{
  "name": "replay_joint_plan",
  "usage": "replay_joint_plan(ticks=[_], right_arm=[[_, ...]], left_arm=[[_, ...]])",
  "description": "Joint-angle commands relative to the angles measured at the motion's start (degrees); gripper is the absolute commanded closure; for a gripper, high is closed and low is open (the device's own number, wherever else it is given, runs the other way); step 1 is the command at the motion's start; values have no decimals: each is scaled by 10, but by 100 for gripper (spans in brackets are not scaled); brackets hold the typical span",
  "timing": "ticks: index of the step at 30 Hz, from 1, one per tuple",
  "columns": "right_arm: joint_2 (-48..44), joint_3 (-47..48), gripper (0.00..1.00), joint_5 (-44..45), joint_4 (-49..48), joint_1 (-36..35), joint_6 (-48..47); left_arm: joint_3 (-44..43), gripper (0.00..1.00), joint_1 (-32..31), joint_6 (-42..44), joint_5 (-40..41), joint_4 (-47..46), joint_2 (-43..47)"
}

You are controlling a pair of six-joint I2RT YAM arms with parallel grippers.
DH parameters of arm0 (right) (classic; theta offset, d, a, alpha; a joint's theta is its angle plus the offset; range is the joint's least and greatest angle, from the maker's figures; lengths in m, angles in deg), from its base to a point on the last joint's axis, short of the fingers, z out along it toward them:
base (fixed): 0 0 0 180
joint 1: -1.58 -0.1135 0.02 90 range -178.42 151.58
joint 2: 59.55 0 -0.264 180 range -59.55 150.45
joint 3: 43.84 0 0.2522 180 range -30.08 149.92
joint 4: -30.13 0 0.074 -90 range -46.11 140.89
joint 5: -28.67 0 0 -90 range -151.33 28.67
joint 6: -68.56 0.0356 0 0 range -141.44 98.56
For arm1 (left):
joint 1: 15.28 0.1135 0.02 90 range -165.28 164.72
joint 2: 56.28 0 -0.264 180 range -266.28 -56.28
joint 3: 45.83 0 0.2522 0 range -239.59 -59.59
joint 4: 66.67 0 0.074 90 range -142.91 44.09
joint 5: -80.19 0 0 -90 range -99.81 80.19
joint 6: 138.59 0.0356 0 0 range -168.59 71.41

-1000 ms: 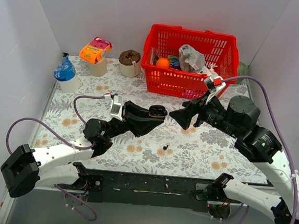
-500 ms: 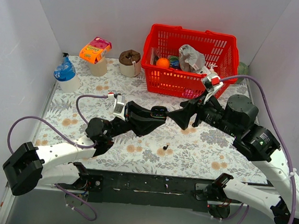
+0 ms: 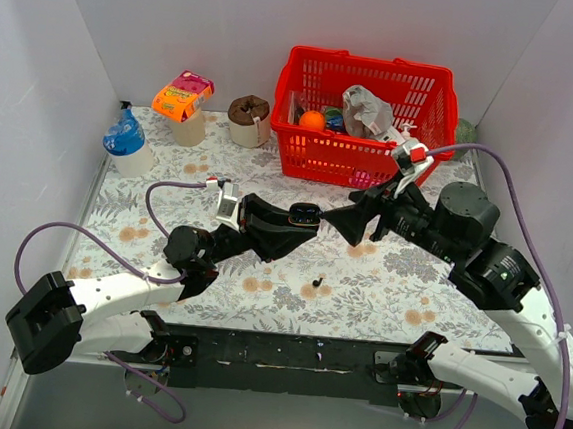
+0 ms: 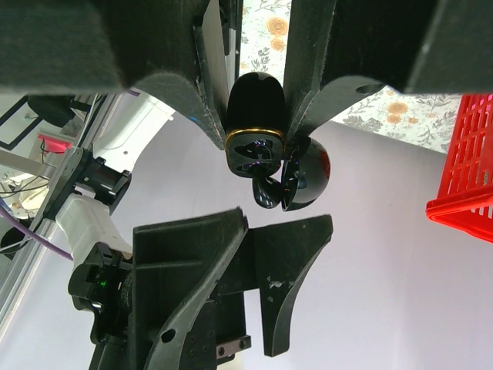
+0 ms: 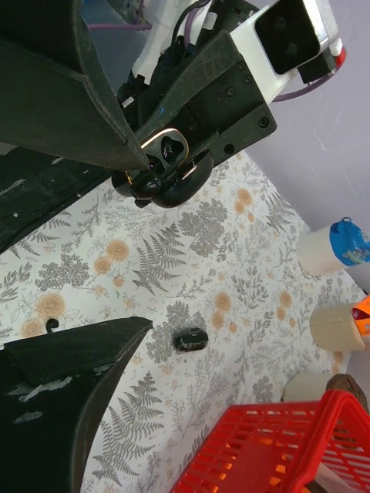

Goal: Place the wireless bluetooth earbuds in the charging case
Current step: Adjust the earbud with the charging case.

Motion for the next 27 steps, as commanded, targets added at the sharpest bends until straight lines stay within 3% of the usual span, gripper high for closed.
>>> replay_joint_plan(ticks=[1, 27], right_arm=[[-16, 33, 16, 42, -15, -3, -11], [10, 20, 18, -22, -7, -3, 7]], left_arm=[[2, 100, 1, 3, 1, -9, 17], [-3, 100, 1, 7, -9, -25, 14]])
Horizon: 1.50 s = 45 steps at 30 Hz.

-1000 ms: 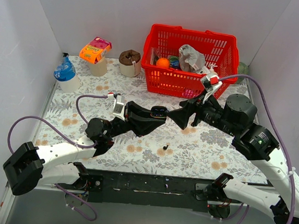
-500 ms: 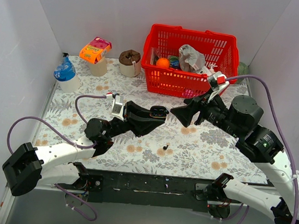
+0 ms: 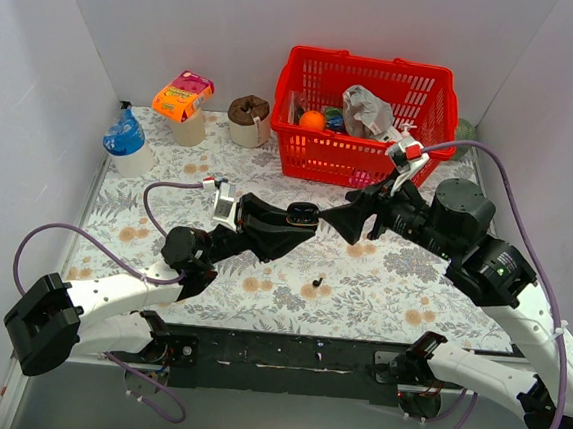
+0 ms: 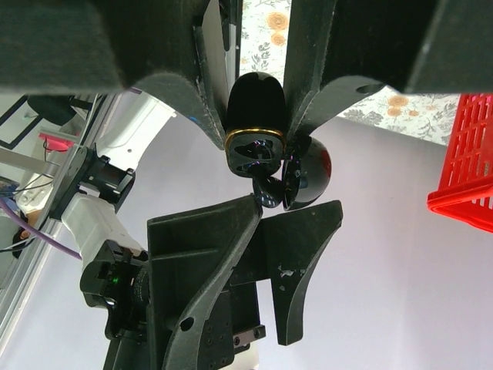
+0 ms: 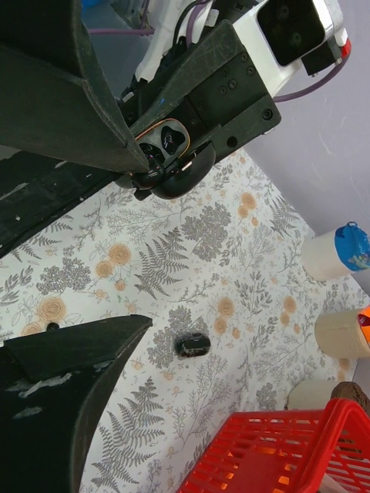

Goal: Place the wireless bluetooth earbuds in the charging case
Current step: Adjust the earbud with the charging case.

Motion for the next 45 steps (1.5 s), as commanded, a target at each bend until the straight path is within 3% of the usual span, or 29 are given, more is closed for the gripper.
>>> replay_joint_plan(ticks=[1, 5, 14, 27, 45], right_arm=[[2, 13, 19, -27, -9, -3, 5], [0, 13, 19, -21, -7, -3, 7], [-19, 13, 18, 86, 13, -3, 11], [10, 23, 20, 0, 15, -3, 21], [1, 29, 20, -26, 19, -4, 23]], left_arm=[[-2, 100, 1, 7, -7, -24, 5], [-2, 100, 1, 8, -9, -30, 2], [11, 100, 1, 10, -27, -43, 14], [8, 100, 1, 16, -30, -50, -1], [-10, 100, 1, 26, 0, -39, -30]])
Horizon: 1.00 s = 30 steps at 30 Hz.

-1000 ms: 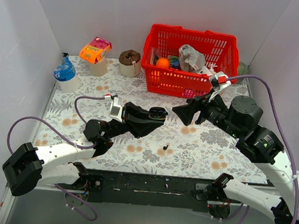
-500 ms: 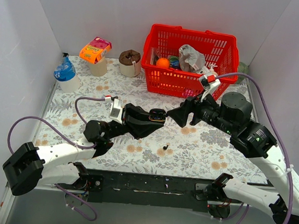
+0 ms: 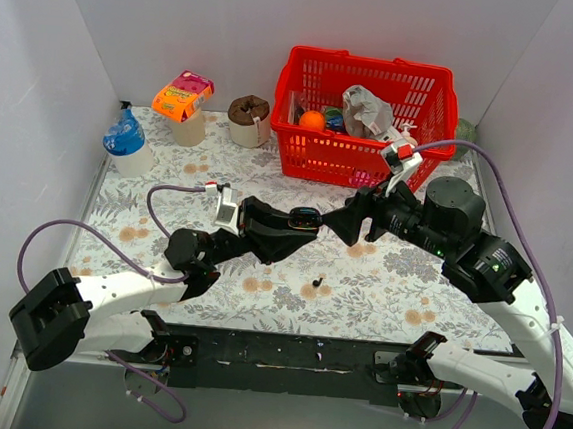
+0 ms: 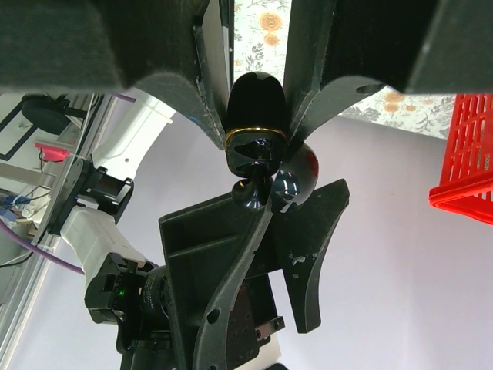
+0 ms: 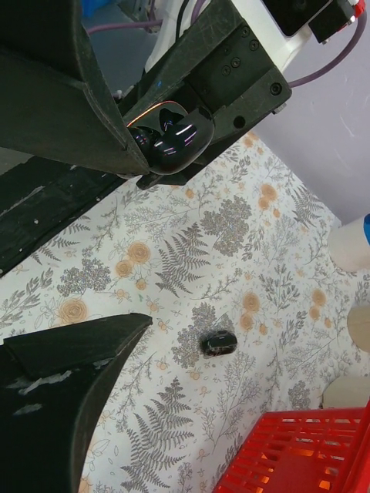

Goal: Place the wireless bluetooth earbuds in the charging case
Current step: Adjust the earbud with the charging case.

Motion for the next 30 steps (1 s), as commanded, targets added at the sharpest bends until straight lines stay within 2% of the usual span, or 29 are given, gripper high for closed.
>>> replay_joint_plan(ticks=[1, 30], right_arm=[[-11, 31, 20, -25, -16, -4, 8], [-18, 51, 19, -19, 1, -5, -2]], left_arm=[[-21, 100, 1, 11, 15, 8, -7], [-21, 100, 1, 12, 17, 5, -25]])
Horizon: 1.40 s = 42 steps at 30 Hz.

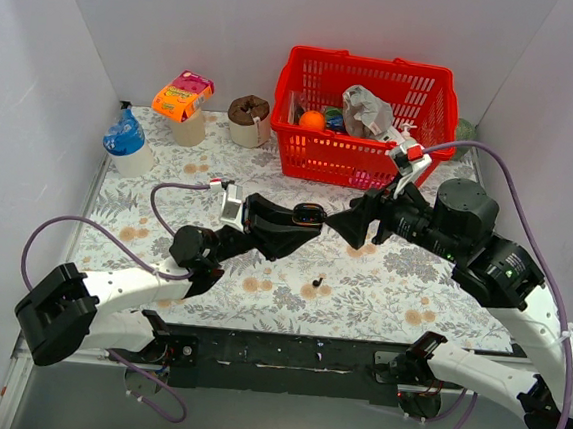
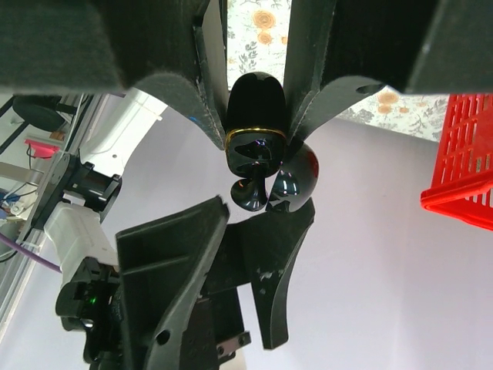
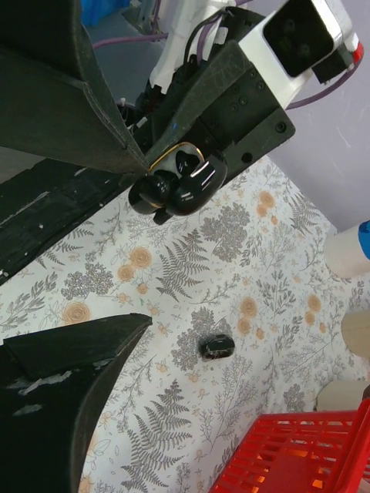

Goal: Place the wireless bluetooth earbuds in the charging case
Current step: Adjust the earbud with the charging case.

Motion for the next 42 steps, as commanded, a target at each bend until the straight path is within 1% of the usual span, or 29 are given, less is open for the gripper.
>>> replay_joint_plan(ticks=[1, 7, 13, 16, 20, 32, 42], right_arm=[[-7, 28, 19, -20, -27, -4, 0], [-5, 20, 19, -23, -32, -5, 1], [-14, 34, 19, 22, -16, -4, -9], [-18, 38, 21, 47, -9, -4, -16], [-15, 33, 24, 33, -4, -4, -16], [-3, 24, 24, -21, -12, -4, -14], [-3, 17, 24, -13, -7, -4, -13]], left_arm=[[-7, 100, 1, 9, 6, 13, -3], [-8, 100, 1, 4, 0, 9, -3], [-2, 100, 1, 5, 2, 9, 5], [0, 100, 1, -3, -7, -1, 11], [0, 100, 2, -19, -25, -21, 11], [-6, 100, 2, -27, -32, -27, 7], [-12, 100, 2, -27, -34, -34, 3]])
